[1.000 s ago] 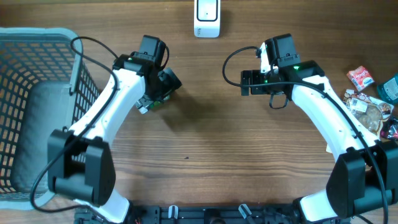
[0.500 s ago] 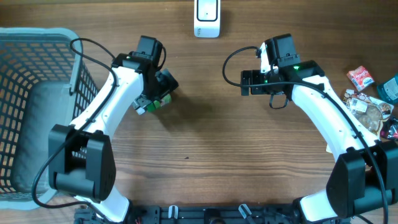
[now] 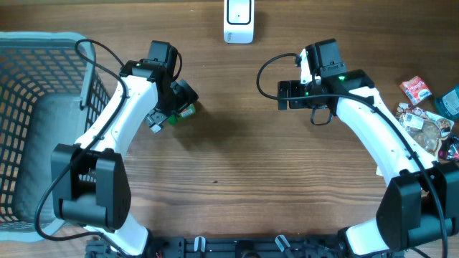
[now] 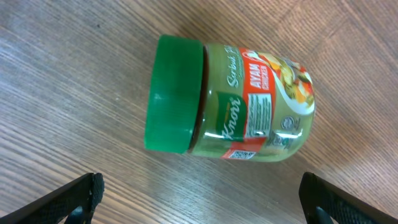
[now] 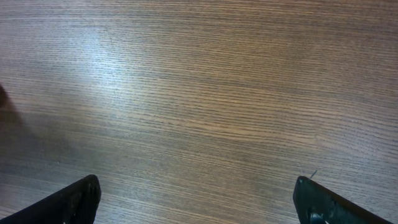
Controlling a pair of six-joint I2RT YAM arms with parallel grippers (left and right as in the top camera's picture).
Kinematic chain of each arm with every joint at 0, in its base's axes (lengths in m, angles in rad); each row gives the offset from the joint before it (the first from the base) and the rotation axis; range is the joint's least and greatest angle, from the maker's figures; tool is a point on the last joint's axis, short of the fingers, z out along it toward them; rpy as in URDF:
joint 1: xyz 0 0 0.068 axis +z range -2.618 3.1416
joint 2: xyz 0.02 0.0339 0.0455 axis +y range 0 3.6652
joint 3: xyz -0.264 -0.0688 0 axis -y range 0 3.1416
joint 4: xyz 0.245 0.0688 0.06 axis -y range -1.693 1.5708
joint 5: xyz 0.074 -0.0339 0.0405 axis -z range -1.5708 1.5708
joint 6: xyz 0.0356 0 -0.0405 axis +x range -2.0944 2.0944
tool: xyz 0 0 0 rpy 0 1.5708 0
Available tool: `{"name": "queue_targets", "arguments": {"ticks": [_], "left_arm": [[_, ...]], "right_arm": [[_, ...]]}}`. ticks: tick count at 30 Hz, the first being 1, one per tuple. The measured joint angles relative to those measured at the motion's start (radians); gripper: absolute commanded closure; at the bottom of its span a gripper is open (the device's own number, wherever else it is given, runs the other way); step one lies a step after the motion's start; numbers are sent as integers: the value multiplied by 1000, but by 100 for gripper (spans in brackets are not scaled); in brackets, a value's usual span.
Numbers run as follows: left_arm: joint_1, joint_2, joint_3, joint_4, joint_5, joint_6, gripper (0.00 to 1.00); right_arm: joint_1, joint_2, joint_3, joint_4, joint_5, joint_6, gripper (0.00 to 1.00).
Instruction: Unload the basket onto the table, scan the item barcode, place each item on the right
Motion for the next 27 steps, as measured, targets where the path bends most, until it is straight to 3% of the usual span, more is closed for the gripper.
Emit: {"name": "queue_targets", "arguments": {"ticks": [12,27], "left_arm": [[0,0,0,117,7,91,0],[0,10,0,113,6,164,0]], "right_arm": [[0,0,0,2,0,0,0],[0,0,0,3,0,0,0]]}}
